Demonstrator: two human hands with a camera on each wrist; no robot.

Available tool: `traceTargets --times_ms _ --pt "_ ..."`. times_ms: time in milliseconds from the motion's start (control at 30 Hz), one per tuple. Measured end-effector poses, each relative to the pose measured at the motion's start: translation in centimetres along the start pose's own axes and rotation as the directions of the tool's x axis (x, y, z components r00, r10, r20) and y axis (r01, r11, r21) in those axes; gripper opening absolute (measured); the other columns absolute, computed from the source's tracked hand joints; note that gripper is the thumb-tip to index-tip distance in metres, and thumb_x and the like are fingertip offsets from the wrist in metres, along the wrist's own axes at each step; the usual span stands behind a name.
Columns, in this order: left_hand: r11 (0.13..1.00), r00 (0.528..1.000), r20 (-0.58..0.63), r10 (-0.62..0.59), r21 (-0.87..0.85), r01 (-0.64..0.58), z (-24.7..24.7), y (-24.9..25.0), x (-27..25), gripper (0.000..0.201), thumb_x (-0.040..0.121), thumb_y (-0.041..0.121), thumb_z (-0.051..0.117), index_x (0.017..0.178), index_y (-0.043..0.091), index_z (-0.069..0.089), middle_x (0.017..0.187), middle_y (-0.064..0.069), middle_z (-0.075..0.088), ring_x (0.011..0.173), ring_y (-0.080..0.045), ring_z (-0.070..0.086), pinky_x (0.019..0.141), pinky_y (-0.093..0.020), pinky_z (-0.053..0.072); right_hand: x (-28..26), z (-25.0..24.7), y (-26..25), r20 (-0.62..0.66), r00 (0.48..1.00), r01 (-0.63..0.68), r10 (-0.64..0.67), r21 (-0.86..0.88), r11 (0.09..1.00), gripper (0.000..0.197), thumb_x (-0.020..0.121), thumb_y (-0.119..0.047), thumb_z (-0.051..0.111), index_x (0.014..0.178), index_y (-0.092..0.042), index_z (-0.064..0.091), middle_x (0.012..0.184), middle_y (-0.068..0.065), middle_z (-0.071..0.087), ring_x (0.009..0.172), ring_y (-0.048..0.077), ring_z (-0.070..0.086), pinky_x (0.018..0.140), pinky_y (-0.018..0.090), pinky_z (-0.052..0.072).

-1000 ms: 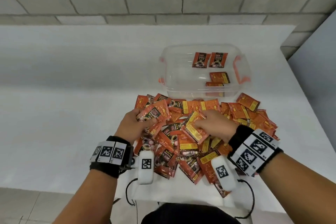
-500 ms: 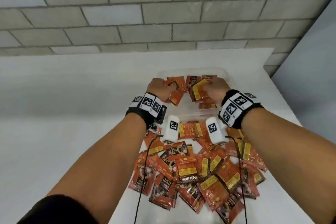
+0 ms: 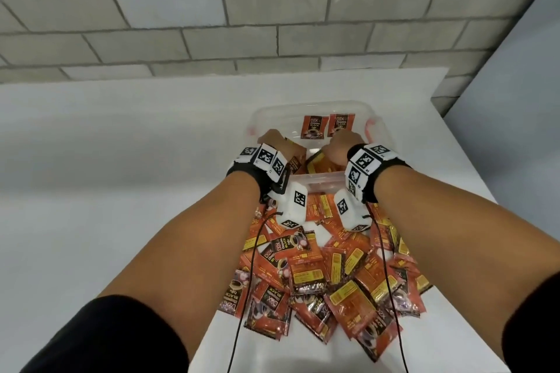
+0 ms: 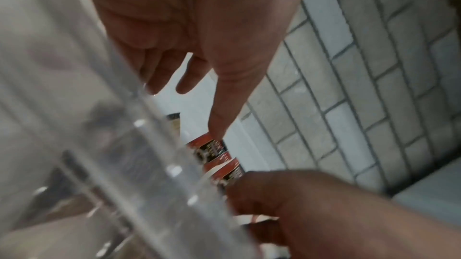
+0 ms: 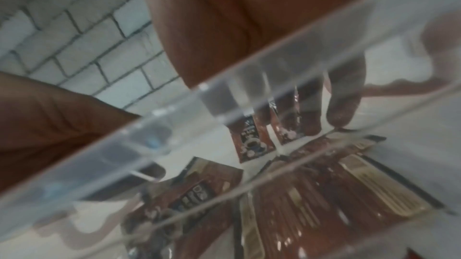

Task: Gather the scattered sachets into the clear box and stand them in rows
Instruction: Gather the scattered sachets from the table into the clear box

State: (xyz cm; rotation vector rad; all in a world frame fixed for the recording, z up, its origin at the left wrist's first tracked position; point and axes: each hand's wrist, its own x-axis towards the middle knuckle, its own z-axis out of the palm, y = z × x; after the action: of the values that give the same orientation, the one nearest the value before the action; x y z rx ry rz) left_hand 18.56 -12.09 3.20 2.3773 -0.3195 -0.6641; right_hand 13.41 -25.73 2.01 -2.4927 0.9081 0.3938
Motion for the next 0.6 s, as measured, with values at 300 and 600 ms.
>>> traceTargets --times_ms 300,600 --pt "0.897 0.934 -0.350 -0.067 -0.432 -0.097 -4.2 -9.1 -6.4 0.010 0.087 0.020 0.064 0.092 0.012 0.068 0.080 -0.005 0.070 0.054 -0.015 0.059 0.046 -0.020 0.042 -9.9 0.6 1.0 -0.250 0.908 0.419 -0.337 0.513 0.749 0.012 0.092 -0.015 0.057 0.103 -0.019 0.061 0.099 -0.009 0.058 0.082 0.006 0.054 0.063 0.014 0.042" --pt "0.975 0.957 -0.191 -0.217 0.012 0.223 -0.7 -16.2 -4.5 0.057 0.091 0.035 0.062 0.142 0.017 0.045 0.143 -0.019 0.041 0.121 -0.031 0.053 0.106 -0.033 0.039 -9.9 9.1 -3.6 0.205 0.816 0.529 -0.541 0.114 0.841 0.034 0.094 -0.019 0.053 0.128 -0.017 0.055 0.125 0.004 0.056 0.090 0.015 0.061 0.072 0.020 0.049"
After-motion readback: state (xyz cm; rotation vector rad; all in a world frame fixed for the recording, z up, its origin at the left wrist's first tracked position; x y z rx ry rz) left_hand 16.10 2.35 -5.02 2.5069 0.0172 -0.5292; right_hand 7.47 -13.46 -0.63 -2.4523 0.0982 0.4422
